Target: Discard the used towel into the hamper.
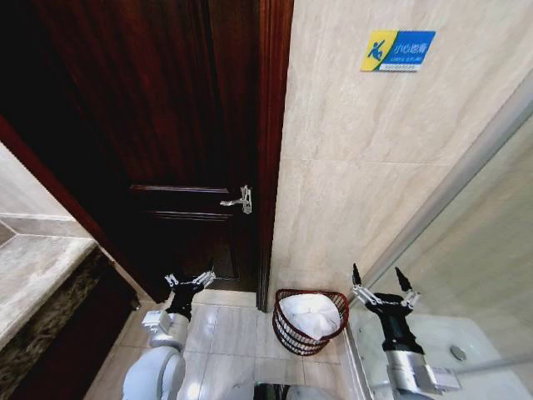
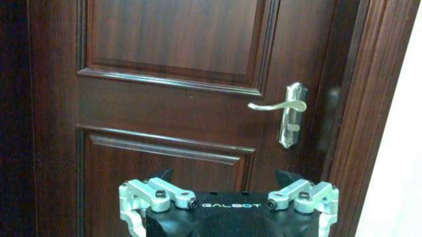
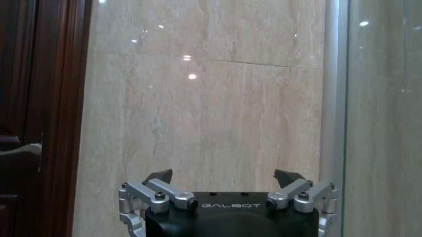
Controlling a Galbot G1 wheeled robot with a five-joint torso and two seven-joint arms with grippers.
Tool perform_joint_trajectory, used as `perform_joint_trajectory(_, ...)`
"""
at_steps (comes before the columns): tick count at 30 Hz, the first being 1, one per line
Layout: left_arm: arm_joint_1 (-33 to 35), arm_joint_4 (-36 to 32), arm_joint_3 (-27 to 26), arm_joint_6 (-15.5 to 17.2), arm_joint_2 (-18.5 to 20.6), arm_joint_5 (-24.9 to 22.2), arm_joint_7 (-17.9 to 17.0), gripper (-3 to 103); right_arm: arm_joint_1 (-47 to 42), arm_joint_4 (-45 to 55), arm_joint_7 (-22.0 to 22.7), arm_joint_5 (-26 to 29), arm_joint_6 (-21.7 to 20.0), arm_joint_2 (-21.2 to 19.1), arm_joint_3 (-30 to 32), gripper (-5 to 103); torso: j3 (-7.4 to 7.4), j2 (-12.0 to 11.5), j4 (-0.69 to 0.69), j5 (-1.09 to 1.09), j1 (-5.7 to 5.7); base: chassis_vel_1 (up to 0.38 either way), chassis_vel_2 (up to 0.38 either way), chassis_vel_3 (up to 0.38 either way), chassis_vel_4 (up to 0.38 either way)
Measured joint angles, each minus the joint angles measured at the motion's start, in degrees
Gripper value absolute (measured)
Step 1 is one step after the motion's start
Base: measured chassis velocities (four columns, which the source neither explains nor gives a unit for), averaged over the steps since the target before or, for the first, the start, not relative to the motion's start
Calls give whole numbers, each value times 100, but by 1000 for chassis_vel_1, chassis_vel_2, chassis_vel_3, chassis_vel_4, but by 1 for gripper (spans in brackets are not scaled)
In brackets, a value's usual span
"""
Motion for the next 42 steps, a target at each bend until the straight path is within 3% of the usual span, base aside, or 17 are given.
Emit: perform_joint_trajectory(42,0,0,0,0,0,0,0,100,0,0,0,0,0,0,1,100,0,1,-1,0,1,75,-73,-74,70)
